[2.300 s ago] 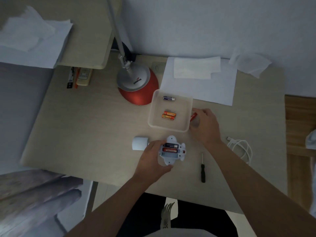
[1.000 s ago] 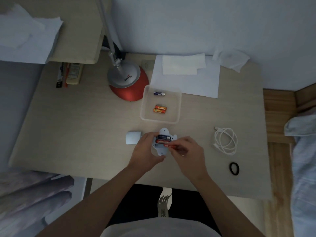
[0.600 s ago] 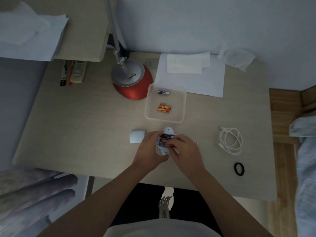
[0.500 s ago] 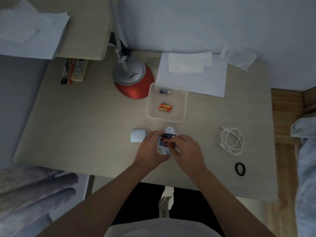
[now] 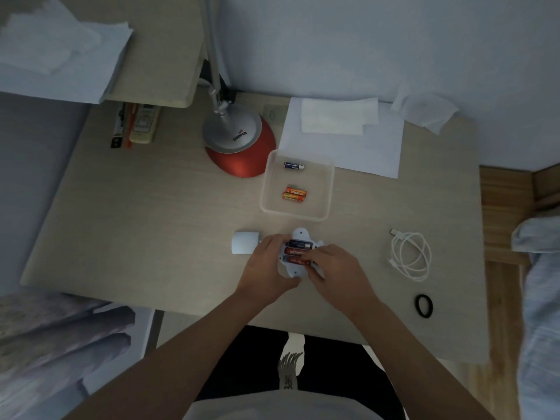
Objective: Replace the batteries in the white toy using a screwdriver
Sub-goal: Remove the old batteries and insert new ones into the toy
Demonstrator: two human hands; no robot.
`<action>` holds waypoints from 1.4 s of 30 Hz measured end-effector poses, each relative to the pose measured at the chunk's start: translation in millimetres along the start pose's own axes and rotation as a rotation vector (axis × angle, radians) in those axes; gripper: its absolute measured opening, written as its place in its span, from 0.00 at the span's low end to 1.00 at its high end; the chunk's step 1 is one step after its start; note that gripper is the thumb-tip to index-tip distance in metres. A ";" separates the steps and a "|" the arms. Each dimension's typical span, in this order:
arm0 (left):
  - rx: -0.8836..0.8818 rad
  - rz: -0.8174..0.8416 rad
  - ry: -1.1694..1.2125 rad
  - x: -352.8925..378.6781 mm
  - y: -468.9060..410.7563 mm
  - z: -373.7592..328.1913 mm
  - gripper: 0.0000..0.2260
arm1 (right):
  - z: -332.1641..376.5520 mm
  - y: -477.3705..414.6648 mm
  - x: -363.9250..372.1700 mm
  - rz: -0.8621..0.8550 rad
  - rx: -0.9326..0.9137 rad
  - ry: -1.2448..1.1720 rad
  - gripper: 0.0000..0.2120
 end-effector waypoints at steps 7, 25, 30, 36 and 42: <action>-0.006 -0.004 -0.005 0.0 -0.2 -0.5 0.32 | -0.9 -4.7 2.6 0.089 -0.036 0.018 0.14; -0.010 -0.010 0.014 -1.6 0.3 -2.6 0.33 | 12.5 -17.5 2.7 0.131 -0.023 -0.005 0.19; -0.013 -0.010 0.006 -1.2 -0.2 -2.7 0.33 | 11.5 -18.6 5.9 0.111 -0.023 -0.002 0.19; -0.022 -0.009 0.042 -1.2 1.3 -1.1 0.32 | 8.4 -22.1 18.9 0.184 0.034 0.079 0.07; -0.008 -0.013 0.050 -2.3 2.3 -3.5 0.32 | 12.6 -21.6 22.5 0.090 0.024 0.042 0.09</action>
Point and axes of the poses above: each hand's wrist, its own y-axis away from the middle knuckle, its own x-axis out of the palm, z = x × y, the point moved 4 cm from there along -y, towards the middle knuckle, and after that the axes turned 6 degrees about x, right-handed, at the moved point
